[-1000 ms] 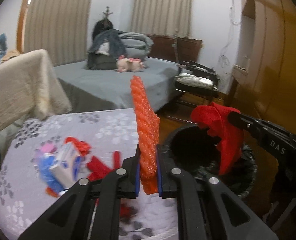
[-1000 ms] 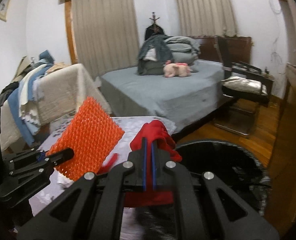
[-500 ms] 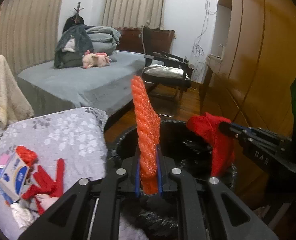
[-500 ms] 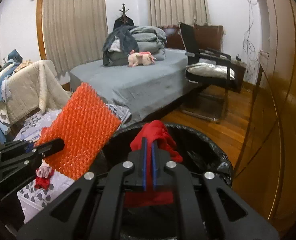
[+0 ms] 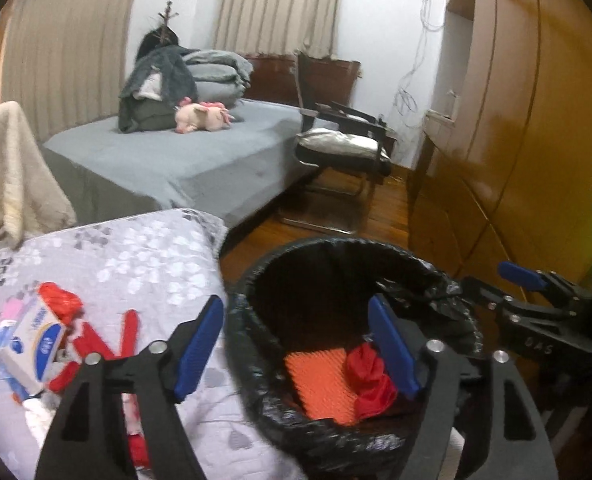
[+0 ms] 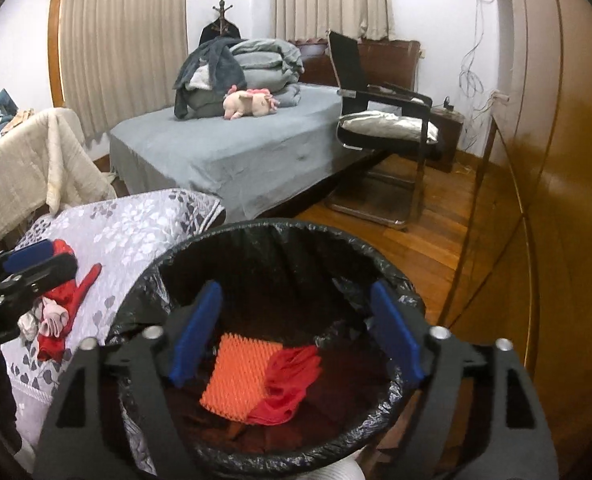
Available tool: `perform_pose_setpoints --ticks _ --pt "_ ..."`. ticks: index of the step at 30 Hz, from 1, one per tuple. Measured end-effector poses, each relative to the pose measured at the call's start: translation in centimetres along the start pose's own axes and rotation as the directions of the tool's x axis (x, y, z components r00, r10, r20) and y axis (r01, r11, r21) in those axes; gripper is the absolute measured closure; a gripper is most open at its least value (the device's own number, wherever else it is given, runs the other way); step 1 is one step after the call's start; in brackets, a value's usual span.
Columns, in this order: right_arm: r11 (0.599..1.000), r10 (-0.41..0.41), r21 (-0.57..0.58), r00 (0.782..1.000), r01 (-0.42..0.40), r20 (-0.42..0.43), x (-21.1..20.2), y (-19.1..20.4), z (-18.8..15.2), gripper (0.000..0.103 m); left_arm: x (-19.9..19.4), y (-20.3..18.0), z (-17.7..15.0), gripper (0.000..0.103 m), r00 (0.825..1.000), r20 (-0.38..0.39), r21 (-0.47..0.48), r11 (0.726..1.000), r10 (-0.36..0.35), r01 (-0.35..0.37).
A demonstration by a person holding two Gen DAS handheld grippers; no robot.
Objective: Collect trash
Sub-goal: 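Carry both items over the black bin and open both tools to drop them, then return both tools to the pile and grasp the pink cloth with the right tool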
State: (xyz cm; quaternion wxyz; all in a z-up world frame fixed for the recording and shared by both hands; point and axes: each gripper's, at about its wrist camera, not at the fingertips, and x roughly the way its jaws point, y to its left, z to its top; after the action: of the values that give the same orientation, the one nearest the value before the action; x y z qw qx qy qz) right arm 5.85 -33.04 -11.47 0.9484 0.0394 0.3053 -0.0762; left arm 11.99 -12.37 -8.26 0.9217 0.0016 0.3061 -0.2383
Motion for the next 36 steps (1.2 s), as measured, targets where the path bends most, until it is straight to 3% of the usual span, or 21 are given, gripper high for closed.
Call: perform_pose_setpoints --ticks 3,7,14,20,27,36 --pt "1.0 0.005 0.016 0.999 -0.005 0.042 -0.9 0.6 0.6 0.007 -1.6 1.5 0.0 0.016 0.999 0.032 -0.016 0.999 0.041 -0.041" --pt "0.998 0.051 0.023 0.996 -0.053 0.076 -1.5 2.5 1.6 0.005 -4.1 3.8 -0.3 0.006 0.992 0.072 -0.036 0.994 0.102 -0.1" --pt "0.988 0.153 -0.021 0.983 -0.152 0.098 -1.4 7.8 2.6 0.005 -8.1 8.8 -2.2 0.006 0.962 0.108 -0.071 0.967 0.252 -0.245" --pt "0.968 0.248 -0.059 0.965 -0.244 0.088 -0.3 13.0 2.0 0.005 -9.9 13.9 -5.4 0.007 0.922 0.055 -0.143 0.917 0.383 -0.372" --pt "0.937 0.337 -0.109 0.94 -0.331 0.05 1.4 18.7 0.7 0.006 -10.2 18.0 -7.9 0.011 0.889 -0.006 -0.196 0.871 0.459 -0.451" --pt "0.903 0.396 -0.161 0.917 -0.399 -0.052 4.6 24.5 -1.8 0.029 -10.4 20.2 -9.9 0.013 0.863 -0.04 -0.23 0.836 0.503 -0.498"
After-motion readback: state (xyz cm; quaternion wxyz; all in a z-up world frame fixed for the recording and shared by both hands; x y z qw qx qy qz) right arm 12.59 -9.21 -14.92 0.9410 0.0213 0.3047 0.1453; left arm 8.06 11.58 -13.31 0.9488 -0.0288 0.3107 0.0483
